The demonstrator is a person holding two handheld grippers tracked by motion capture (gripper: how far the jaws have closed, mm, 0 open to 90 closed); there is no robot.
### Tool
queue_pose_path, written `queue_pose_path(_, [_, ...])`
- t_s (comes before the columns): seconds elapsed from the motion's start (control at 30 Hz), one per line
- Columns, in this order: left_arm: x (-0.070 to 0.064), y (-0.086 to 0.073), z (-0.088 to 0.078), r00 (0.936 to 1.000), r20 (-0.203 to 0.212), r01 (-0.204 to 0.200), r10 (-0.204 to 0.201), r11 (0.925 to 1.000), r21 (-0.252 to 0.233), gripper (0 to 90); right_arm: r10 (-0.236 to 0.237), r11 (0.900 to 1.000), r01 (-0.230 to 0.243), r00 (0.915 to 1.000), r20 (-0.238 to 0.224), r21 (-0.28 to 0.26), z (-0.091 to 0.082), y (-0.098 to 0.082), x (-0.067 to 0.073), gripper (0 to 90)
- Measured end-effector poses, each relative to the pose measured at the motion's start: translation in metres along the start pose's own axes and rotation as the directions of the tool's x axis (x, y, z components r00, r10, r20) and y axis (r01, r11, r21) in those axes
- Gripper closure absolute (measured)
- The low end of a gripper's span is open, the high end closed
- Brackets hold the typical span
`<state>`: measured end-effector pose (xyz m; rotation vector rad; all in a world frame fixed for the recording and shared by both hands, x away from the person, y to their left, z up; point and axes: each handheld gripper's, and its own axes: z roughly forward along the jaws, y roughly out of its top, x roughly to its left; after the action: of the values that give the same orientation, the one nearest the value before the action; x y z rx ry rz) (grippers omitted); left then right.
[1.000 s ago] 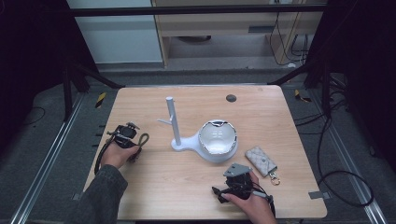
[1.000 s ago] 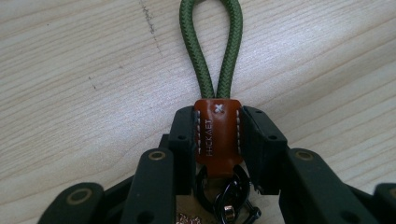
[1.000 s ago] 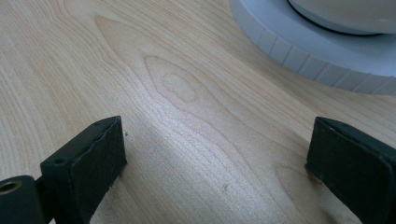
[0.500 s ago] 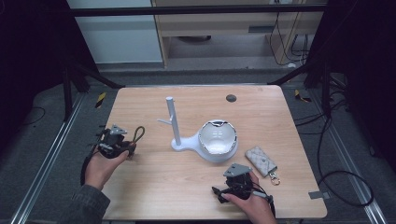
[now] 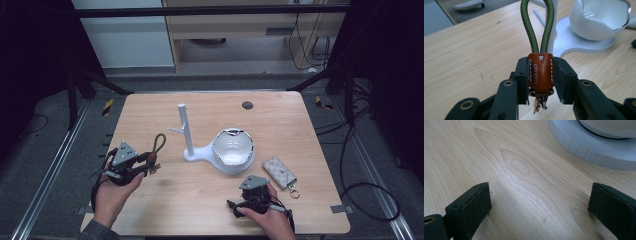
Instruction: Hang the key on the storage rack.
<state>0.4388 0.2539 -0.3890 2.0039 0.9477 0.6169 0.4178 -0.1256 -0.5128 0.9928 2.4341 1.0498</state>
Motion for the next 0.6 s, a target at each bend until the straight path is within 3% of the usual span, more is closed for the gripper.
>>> queue_pose_path(0.6, [-0.029,0.018,-0.014,0.9985,0.041,-0.031,0.035,0.9942,-0.103,66.0,-0.001,1.0,0.001,1.0,0.0,0.0,0.0,0.0,0.0,4.2])
